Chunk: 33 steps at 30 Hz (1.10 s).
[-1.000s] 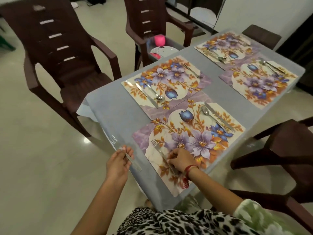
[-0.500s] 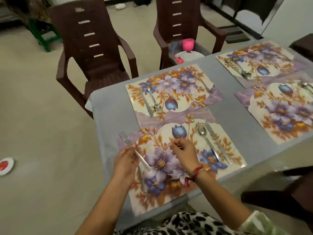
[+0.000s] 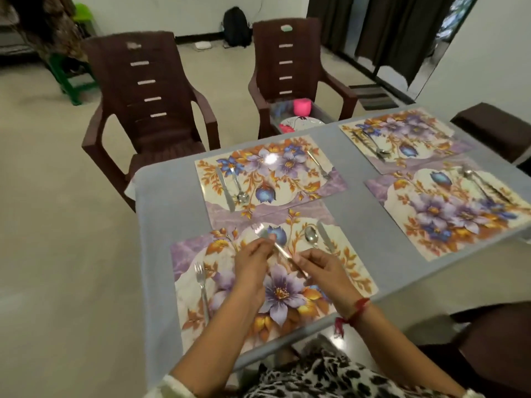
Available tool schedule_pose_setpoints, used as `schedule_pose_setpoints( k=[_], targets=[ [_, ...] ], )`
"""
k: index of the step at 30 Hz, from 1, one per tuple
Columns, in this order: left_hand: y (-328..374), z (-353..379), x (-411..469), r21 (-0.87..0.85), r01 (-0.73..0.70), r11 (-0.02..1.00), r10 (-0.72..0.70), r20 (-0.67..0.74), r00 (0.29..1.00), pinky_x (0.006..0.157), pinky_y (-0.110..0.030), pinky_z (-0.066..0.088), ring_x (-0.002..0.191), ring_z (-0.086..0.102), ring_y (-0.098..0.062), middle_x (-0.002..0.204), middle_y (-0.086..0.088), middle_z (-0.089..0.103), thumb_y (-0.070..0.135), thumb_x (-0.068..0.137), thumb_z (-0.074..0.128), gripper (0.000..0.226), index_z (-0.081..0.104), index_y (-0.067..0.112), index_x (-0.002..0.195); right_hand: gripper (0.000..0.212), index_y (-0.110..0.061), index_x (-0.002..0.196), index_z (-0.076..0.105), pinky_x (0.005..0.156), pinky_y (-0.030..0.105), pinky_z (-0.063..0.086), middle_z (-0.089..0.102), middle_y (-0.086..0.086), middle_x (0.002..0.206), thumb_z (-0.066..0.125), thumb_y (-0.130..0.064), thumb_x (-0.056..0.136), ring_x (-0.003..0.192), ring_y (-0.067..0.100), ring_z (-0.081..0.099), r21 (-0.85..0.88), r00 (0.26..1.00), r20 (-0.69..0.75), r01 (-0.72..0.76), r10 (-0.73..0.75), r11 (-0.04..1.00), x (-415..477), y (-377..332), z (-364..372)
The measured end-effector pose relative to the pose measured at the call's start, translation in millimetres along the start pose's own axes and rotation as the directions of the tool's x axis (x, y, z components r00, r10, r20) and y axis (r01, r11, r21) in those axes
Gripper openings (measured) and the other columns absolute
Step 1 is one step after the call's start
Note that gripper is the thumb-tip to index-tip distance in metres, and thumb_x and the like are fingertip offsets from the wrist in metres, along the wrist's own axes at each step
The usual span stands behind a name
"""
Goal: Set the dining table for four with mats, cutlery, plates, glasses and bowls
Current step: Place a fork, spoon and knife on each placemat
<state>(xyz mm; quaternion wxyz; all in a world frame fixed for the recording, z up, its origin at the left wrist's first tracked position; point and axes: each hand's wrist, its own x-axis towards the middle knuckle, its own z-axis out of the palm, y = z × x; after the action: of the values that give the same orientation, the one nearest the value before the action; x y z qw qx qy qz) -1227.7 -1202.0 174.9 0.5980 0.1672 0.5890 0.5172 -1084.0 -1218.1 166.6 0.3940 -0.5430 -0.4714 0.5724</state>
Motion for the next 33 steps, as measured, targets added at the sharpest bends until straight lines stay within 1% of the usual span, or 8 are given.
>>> schedule_pose_setpoints(
  k=[3,8,11,15,22,27,30,33],
  targets=[
    [-10,12,-6,0.063,-0.01,0.998,0.008,0.024,1.0,0.077,-0.03,0.049,0.078,0.06,-0.017,0.078,-0.007,0.067,0.009,0.084,0.068,0.014,0.069,0.011,0.07,0.01,-0.007,0.077,0.067,0.058,0.02,0.047,0.065,0.006,0.071,0.064,-0.005,0.087,0.062,0.009,0.059,-0.038,0.999,0.016,-0.042,0.042,0.998,-6,2,-15],
    [-21,48,-7,0.143,-0.023,0.989,0.013,0.068,0.998,0.062,-0.019,0.045,0.068,0.055,-0.012,0.063,0.004,0.063,0.006,0.086,0.065,0.021,0.066,0.013,0.067,0.015,-0.007,0.079,0.068,0.061,0.018,0.05,0.067,-0.002,0.067,0.062,0.005,0.084,0.061,0.003,0.061,-0.042,0.998,0.024,-0.059,0.06,0.997,-3,0,-57],
    [-27,78,-5,0.229,-0.051,0.972,0.03,0.097,0.995,0.052,-0.017,0.035,0.056,0.043,-0.005,0.051,0.012,0.05,0.015,0.087,0.067,0.02,0.063,0.014,0.067,0.014,-0.01,0.08,0.069,0.055,0.017,0.046,0.065,-0.004,0.066,0.061,-0.001,0.086,0.059,0.006,0.057,0.038,0.989,0.067,-0.132,0.129,0.991,5,2,-86],
    [-47,141,6,0.29,-0.057,0.955,0.026,0.11,0.994,0.048,-0.018,0.031,0.052,0.041,-0.006,0.053,0.011,0.05,0.021,0.085,0.069,0.021,0.064,0.017,0.065,0.01,-0.011,0.084,0.07,0.053,0.017,0.038,0.055,-0.003,0.064,0.061,-0.008,0.088,0.057,0.007,0.046,0.072,0.97,0.111,-0.223,0.215,0.972,27,8,-154],
    [-82,295,24,0.334,0.08,0.939,-0.138,0.152,0.979,0.064,-0.024,0.039,0.074,0.054,-0.012,0.074,0.003,0.061,0.025,0.084,0.071,0.01,0.07,0.017,0.078,0.008,-0.009,0.087,0.072,0.052,0.017,0.034,0.05,0.0,0.063,0.064,-0.008,0.086,0.057,0.008,0.042,0.059,0.934,0.171,-0.328,0.314,0.943,77,11,-317],
    [-90,355,41,0.221,0.185,0.958,-0.192,0.01,0.981,0.071,-0.025,0.042,0.079,0.059,-0.012,0.09,0.0,0.066,0.014,0.089,0.061,0.01,0.068,0.016,0.095,0.016,0.005,0.096,0.068,0.048,0.022,0.047,0.056,0.008,0.066,0.067,-0.001,0.082,0.054,0.011,0.048,0.135,0.922,0.086,-0.386,0.377,0.912,111,10,-383],
    [-90,354,48,0.135,0.18,0.974,-0.166,-0.11,0.98,0.07,-0.023,0.042,0.079,0.059,-0.012,0.091,0.0,0.065,0.017,0.092,0.058,0.01,0.065,0.016,0.098,0.012,0.006,0.096,0.066,0.042,0.018,0.046,0.055,-0.007,0.047,0.064,0.004,0.084,0.039,0.002,0.046,0.023,0.911,0.037,-0.411,0.41,0.911,138,17,-395],
    [-92,338,53,0.101,0.171,0.98,-0.146,-0.217,0.965,0.072,-0.023,0.044,0.084,0.06,-0.012,0.096,0.001,0.063,0.017,0.093,0.058,0.006,0.063,0.02,0.096,0.007,0.0,0.088,0.07,0.043,0.016,0.04,0.057,-0.005,0.053,0.065,0.003,0.083,0.044,0.005,0.047,-0.123,0.908,0.042,-0.41,0.418,0.904,161,26,-389]
  ],
)
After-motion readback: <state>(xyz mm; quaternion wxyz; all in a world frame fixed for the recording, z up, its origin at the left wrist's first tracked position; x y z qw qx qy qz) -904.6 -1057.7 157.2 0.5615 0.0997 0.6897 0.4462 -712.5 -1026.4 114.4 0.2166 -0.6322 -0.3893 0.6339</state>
